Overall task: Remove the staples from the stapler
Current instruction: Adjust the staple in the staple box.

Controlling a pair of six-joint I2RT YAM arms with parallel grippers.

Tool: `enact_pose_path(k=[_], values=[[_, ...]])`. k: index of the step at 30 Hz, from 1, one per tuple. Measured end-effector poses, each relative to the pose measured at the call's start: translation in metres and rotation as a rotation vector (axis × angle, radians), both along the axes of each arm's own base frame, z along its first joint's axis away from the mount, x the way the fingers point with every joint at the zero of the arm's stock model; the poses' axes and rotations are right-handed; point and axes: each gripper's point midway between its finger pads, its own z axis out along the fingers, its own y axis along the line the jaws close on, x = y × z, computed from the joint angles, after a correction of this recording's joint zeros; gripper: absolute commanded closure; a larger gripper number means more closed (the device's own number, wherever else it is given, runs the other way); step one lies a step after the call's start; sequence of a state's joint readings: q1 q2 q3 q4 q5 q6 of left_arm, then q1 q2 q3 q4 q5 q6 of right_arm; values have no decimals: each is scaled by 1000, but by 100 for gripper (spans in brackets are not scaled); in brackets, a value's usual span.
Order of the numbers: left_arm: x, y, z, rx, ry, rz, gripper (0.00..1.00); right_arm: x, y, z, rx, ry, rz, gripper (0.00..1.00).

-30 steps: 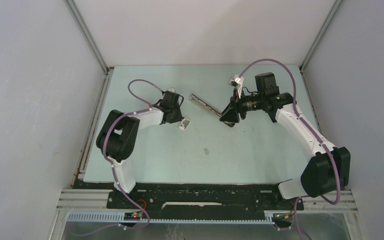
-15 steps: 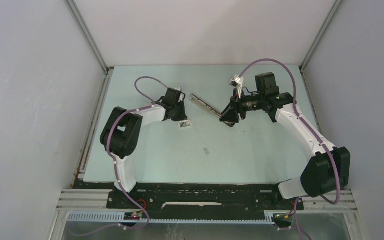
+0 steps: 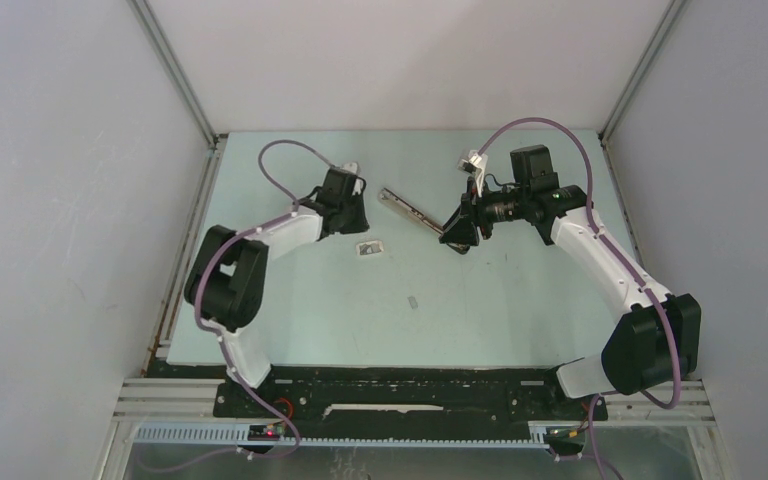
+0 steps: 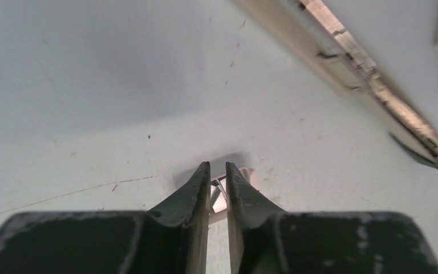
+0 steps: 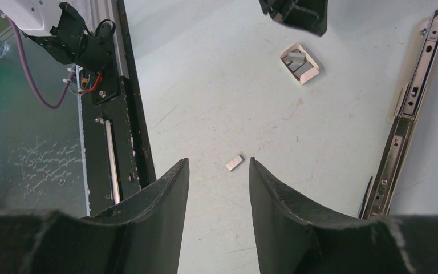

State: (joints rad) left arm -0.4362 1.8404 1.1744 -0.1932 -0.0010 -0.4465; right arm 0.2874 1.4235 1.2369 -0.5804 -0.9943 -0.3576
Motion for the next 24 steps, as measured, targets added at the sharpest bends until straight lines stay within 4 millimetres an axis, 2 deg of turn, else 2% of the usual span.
enact_pose_path(k=[5, 7, 9, 13, 19, 24], values=[[3, 4, 55, -32, -151, -7, 66, 0, 0, 0, 2, 2, 2, 49], [-2, 6, 67, -41, -190, -17, 65, 0, 0, 0, 2, 2, 2, 49], [-9, 6, 71, -43, -207, -40, 65, -1, 0, 0, 1, 2, 2, 49], [-23, 1, 61, -21, -191, -104, 66, -1, 0, 0, 1, 3, 2, 49], [-39, -14, 53, 30, -181, -198, 72, 0, 0, -1, 0, 7, 2, 48], [-48, -14, 26, 114, -123, -241, 74, 0, 0, -2, -1, 11, 2, 49]])
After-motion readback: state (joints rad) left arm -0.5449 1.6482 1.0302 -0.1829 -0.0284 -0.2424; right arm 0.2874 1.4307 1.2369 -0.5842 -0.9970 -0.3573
